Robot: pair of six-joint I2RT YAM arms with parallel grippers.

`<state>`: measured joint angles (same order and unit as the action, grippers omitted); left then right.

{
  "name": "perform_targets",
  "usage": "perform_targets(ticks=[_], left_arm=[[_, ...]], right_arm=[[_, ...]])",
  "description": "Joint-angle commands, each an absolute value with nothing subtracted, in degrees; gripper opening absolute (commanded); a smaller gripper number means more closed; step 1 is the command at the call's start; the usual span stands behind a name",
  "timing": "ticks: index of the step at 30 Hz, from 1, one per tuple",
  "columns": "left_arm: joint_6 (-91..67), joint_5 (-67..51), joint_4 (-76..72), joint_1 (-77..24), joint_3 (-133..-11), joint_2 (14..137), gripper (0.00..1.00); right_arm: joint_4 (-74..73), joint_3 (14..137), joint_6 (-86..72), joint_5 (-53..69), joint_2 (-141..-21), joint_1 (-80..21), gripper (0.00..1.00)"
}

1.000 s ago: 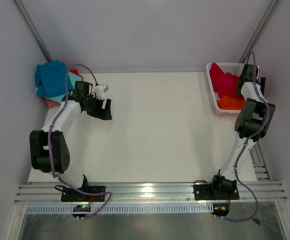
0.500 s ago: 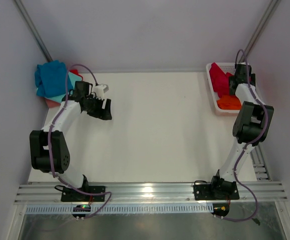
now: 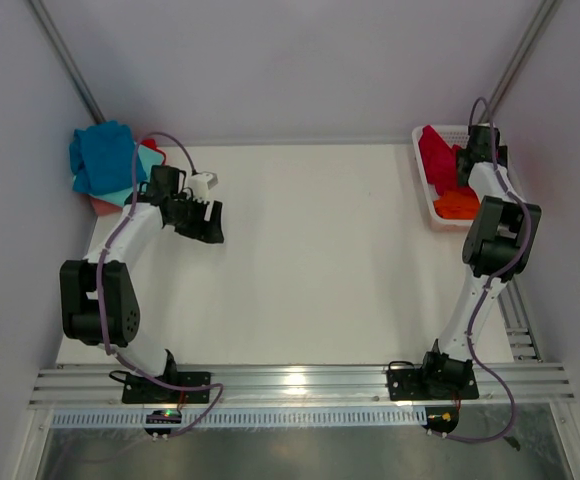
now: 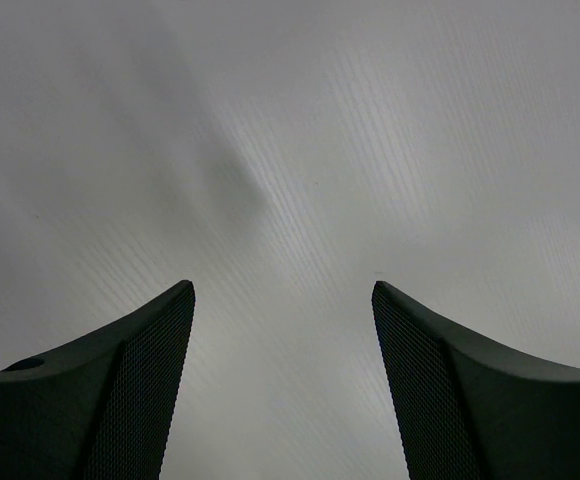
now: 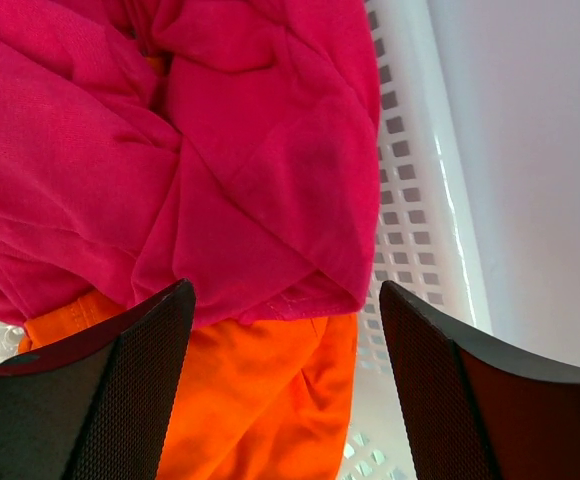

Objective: Fold and stack the t-shirts
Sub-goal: Grab the tshirt from the pile

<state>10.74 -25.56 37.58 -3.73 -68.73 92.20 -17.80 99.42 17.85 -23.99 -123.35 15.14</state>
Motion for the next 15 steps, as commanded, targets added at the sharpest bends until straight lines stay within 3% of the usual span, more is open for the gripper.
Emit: perform_targets(ticks=[1, 6, 9, 10, 11, 13, 14, 15], left_arm=[[10.5, -26.5, 36.8, -3.7, -68.2, 90.1, 0.74], [10.5, -26.8, 36.7, -3.8, -67.9, 90.1, 0.73], [10.5, -26.9, 36.8, -3.7, -67.9, 90.2, 0.73], [10.5, -26.9, 36.8, -3.8, -67.9, 90.2, 0.73], [10.5, -27.0, 36.8, -3.8, -67.8, 90.2, 0.73], [10.5, -27.0, 36.7, -3.7, -67.8, 90.2, 0.72], [10.5, -27.1, 36.7, -3.7, -67.7, 90.2, 0.72], [10.5, -27.2, 36.7, -3.7, -67.7, 90.2, 0.72]], right_arm=[[-17.3, 102.2, 17.1, -24.1, -124.1, 15.3, 0.78], [-15.3, 102.0, 18.3, -26.0, -125.7, 15.3, 0.77], [-14.7, 102.1, 18.5, -26.9, -126.3, 15.4, 0.69], [-14.7, 102.2, 18.5, -27.0, -126.4, 15.5, 0.63], [-14.9, 102.6, 18.5, -26.9, -126.5, 15.6, 0.49], [-15.8, 103.0, 18.1, -25.7, -126.9, 15.8, 0.33], [-16.1, 103.2, 17.8, -25.2, -126.9, 16.1, 0.07], [-16.2, 103.2, 17.5, -25.1, -126.9, 16.2, 0.03]])
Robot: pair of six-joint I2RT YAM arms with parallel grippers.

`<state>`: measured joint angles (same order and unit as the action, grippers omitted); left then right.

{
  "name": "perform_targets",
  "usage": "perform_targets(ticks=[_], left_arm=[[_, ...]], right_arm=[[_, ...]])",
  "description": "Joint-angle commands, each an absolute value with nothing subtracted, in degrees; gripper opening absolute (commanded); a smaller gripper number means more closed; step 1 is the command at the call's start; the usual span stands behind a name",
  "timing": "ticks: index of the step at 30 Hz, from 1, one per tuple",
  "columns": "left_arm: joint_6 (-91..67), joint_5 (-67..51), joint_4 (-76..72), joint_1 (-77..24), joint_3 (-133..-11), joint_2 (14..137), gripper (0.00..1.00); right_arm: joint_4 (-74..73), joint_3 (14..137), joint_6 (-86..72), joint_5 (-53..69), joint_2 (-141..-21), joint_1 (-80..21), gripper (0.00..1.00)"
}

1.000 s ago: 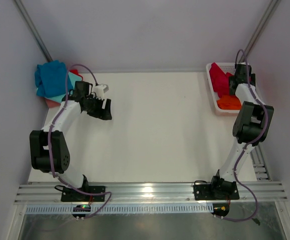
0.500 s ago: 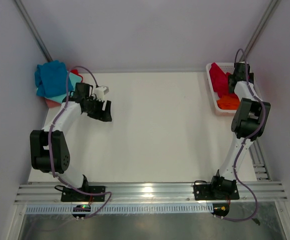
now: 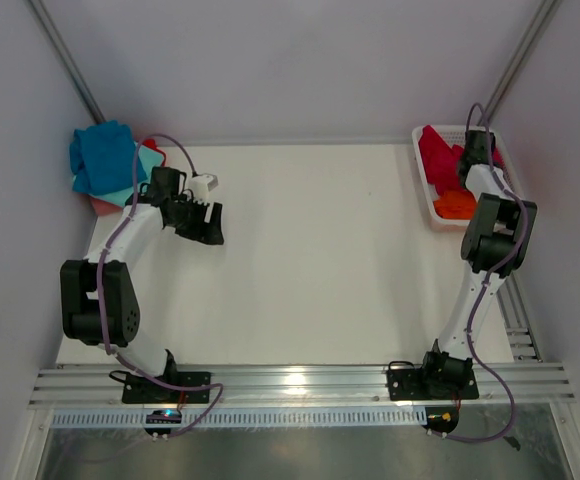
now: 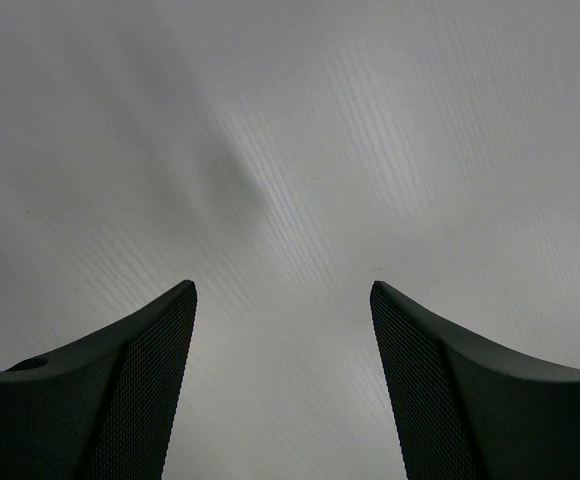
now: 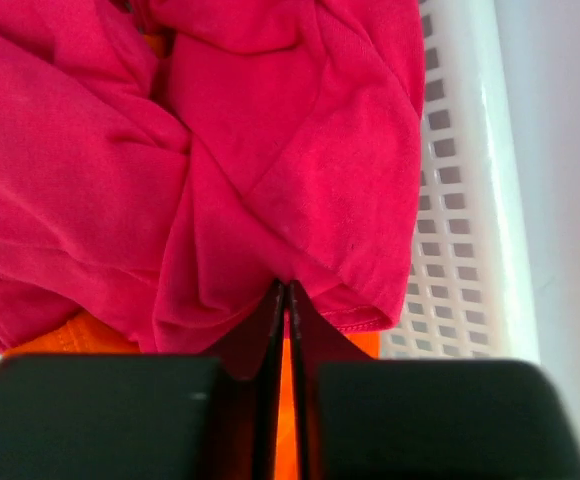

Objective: Fold and stack the t-shirts
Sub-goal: Grab the tshirt from the pile

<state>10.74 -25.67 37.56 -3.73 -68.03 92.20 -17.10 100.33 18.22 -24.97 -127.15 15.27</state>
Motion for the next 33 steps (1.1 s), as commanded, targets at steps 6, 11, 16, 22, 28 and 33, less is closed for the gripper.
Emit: perform_targets(ticks=[6, 11, 16, 22, 28, 33], left_arm=[[10.5, -27.4, 36.5, -3.7, -67.5, 90.2, 0.72], [10.4, -27.7, 36.1, -3.7, -67.1, 90.3, 0.71], [10.3, -27.8, 35.7, -3.7, -66.9, 90.5, 0.71], [9.8, -28.4, 35.4, -3.7, -67.3, 91.7, 0.71], [9.8, -28.1, 35.2, -3.8, -67.2, 92.4, 0.70], [9.6, -28.2, 35.2, -3.7, -67.4, 92.4, 0.70]], right_arm=[[-14.9, 101.2, 17.4, -24.0, -125.5, 16.7, 0.03], [-11.7, 97.1, 18.5, -22.4, -121.6, 16.7, 0.03], [-8.8, 94.7, 19.9, -19.4, -115.8, 16.6, 0.03], [-12.8, 101.0, 21.8, -15.3, -109.7, 15.7, 0.03], [-14.3, 102.3, 21.5, -8.4, -101.6, 13.7, 0.03], [-20.1, 104.7, 22.3, -1.6, -95.7, 8.4, 0.03]])
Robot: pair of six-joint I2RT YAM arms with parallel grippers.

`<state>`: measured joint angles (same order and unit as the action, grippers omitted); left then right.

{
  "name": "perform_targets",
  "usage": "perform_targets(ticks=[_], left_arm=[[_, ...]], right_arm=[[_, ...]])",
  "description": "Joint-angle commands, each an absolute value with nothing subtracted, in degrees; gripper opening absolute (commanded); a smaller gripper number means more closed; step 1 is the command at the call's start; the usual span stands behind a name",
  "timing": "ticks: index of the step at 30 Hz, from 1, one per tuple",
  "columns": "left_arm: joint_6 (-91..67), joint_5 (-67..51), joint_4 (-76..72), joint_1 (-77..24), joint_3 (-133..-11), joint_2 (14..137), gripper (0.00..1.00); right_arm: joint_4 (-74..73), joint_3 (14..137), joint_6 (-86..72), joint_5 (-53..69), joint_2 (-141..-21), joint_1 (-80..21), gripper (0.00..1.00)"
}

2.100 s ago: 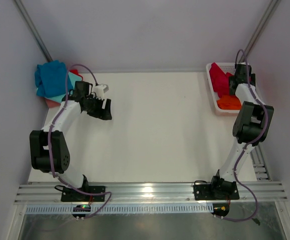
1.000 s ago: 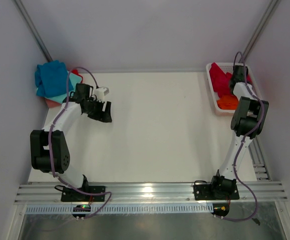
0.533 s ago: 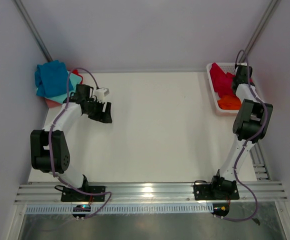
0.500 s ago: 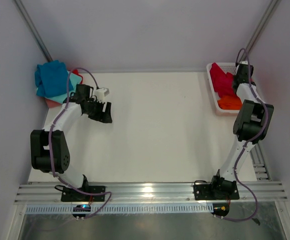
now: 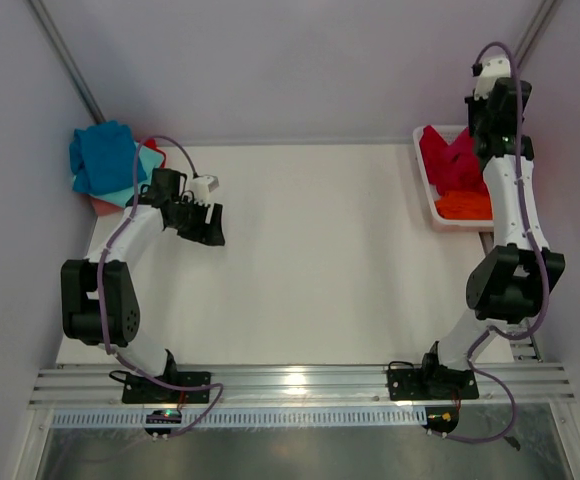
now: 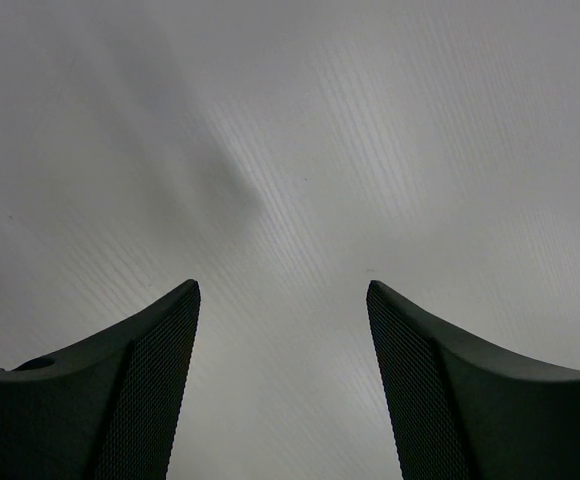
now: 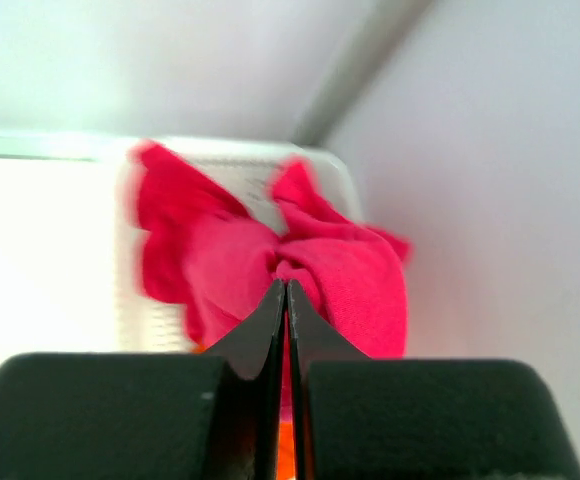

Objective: Fold and stack the t-shirts
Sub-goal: Move the tshirt to the center of the board

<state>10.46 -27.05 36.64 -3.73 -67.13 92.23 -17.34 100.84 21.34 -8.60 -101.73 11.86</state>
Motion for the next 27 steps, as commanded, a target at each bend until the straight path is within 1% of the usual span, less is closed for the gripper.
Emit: perform_targets(ticks=[1, 2, 3, 4, 6, 7, 9, 10, 13, 16, 21, 27], left_arm=[[9.6, -28.1, 35.1, -3.7, -67.4, 92.4, 0.70], [9.6, -28.1, 35.1, -3.8, -67.3, 92.4, 0.70], [9.6, -28.0, 34.9, -3.7, -67.1, 92.4, 0.70], [9.6, -27.9, 34.9, -3.8, -66.9, 92.3, 0.69], [9.7, -27.9, 34.5, -3.7, -66.3, 92.2, 0.70], [9.8, -27.9, 34.5, -3.7, -66.2, 92.2, 0.70], [9.8, -27.9, 34.4, -3.7, -65.9, 92.1, 0.70], [9.7, -27.9, 34.3, -3.7, -65.8, 92.2, 0.69], [9.8, -27.9, 34.1, -3.7, -65.7, 92.3, 0.69], [10.0, -27.7, 33.9, -3.7, -65.1, 91.9, 0.69], [10.1, -27.9, 33.8, -3.7, -65.0, 92.1, 0.69], [9.8, -28.0, 33.6, -3.7, -65.3, 92.5, 0.69]], right_arm=[[-21.5, 106.0, 21.3, 1.5, -94.7, 6.5, 0.03], [-23.1, 107.0, 20.1, 8.6, -92.7, 5.7, 0.03], [-28.0, 109.2, 17.5, 15.9, -91.1, 4.1, 0.03], [-28.0, 110.1, 15.8, 16.0, -91.1, 3.1, 0.03], [-31.1, 112.1, 12.1, 22.7, -89.3, 0.6, 0.03], [-32.7, 114.7, 12.0, 24.4, -88.9, -3.4, 0.03], [-37.0, 117.2, 13.1, 26.4, -88.6, -8.1, 0.03], [-38.7, 119.8, 16.5, 27.1, -88.5, -13.0, 0.03], [-43.3, 121.6, 19.6, 30.0, -87.6, -20.4, 0.03], [-46.0, 121.3, 19.2, 37.5, -87.1, -23.3, 0.03], [-55.4, 121.2, 26.4, 41.3, -87.7, -30.2, 0.03], [-60.6, 121.3, 30.3, 49.8, -87.8, -32.1, 0.03]])
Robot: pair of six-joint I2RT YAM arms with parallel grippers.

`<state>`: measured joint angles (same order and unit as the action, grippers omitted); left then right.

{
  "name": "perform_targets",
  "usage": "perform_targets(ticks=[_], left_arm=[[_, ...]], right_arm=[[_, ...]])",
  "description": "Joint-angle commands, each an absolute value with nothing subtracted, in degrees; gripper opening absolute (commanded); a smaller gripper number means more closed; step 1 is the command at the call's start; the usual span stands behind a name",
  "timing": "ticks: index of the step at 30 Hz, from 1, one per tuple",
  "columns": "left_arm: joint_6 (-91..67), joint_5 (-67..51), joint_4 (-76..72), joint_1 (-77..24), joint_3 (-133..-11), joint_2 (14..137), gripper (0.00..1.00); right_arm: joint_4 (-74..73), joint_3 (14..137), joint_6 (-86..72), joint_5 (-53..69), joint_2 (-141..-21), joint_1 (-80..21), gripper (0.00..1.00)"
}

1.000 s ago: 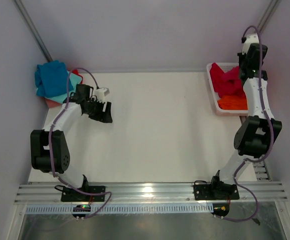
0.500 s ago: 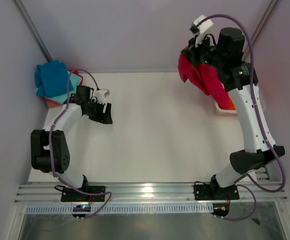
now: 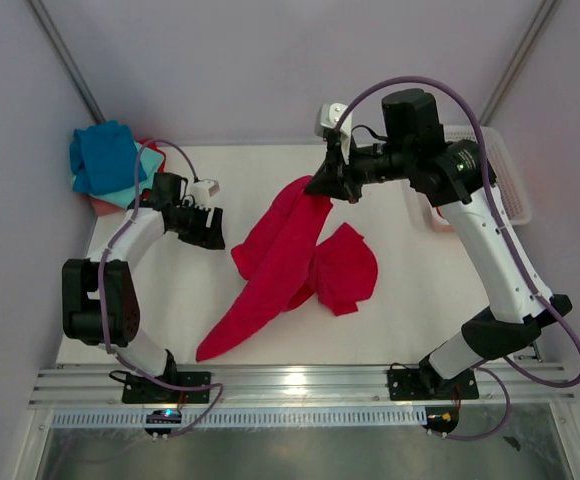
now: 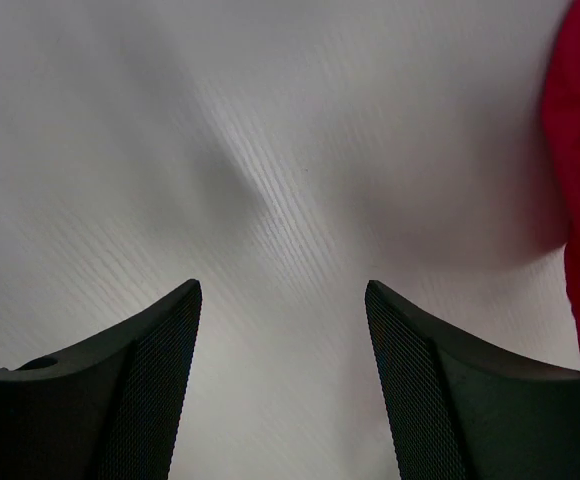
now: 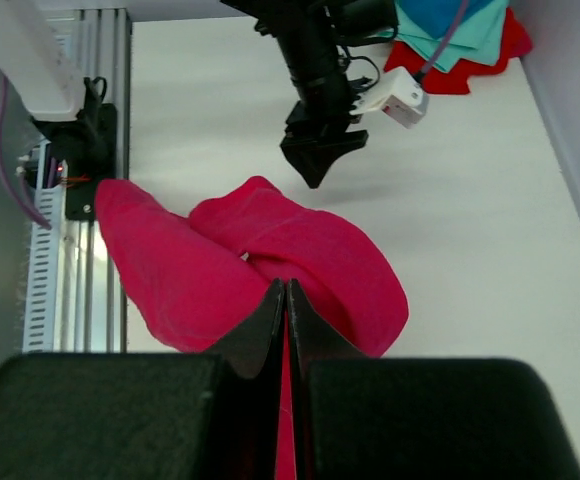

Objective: Fold and stack the t-shirts
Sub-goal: Move the tshirt to the center of the board

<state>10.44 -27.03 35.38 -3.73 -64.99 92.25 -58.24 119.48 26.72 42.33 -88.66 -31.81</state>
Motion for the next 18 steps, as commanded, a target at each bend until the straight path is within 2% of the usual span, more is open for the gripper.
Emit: perform_targets(ticks=[1, 4, 11, 12, 13, 14, 18], left_arm=[[9.8, -28.0, 33.7, -3.7, -65.4, 92.6, 0.69], [9.8, -28.1, 33.7, -3.7, -65.4, 92.5, 0.68], [10.0, -28.2, 34.0, -3.7, -65.9, 91.1, 0.70], [10.5, -30.0, 35.1, -3.7, -66.4, 91.0, 0.77], [11.2, -32.1, 36.2, -3.7, -67.7, 90.7, 0.94], [13.2, -33.8, 37.6, -3.7, -68.6, 90.6, 0.99], [18.7, -44.7, 48.2, -3.7, -74.9, 90.4, 0.99]], right_arm=[[-60.8, 121.4, 30.4, 50.4, -88.0, -32.1, 0.03], [-60.9, 119.6, 31.4, 49.1, -88.5, -32.1, 0.03], [-54.6, 109.9, 32.1, 37.6, -88.2, -32.1, 0.03], [-54.3, 108.6, 32.2, 37.2, -88.0, -32.1, 0.03], [-54.0, 108.3, 32.2, 37.1, -88.0, -32.1, 0.03], [-53.4, 107.9, 32.1, 36.9, -88.2, -32.1, 0.03], [-51.9, 107.8, 31.9, 35.3, -89.3, -32.2, 0.03]])
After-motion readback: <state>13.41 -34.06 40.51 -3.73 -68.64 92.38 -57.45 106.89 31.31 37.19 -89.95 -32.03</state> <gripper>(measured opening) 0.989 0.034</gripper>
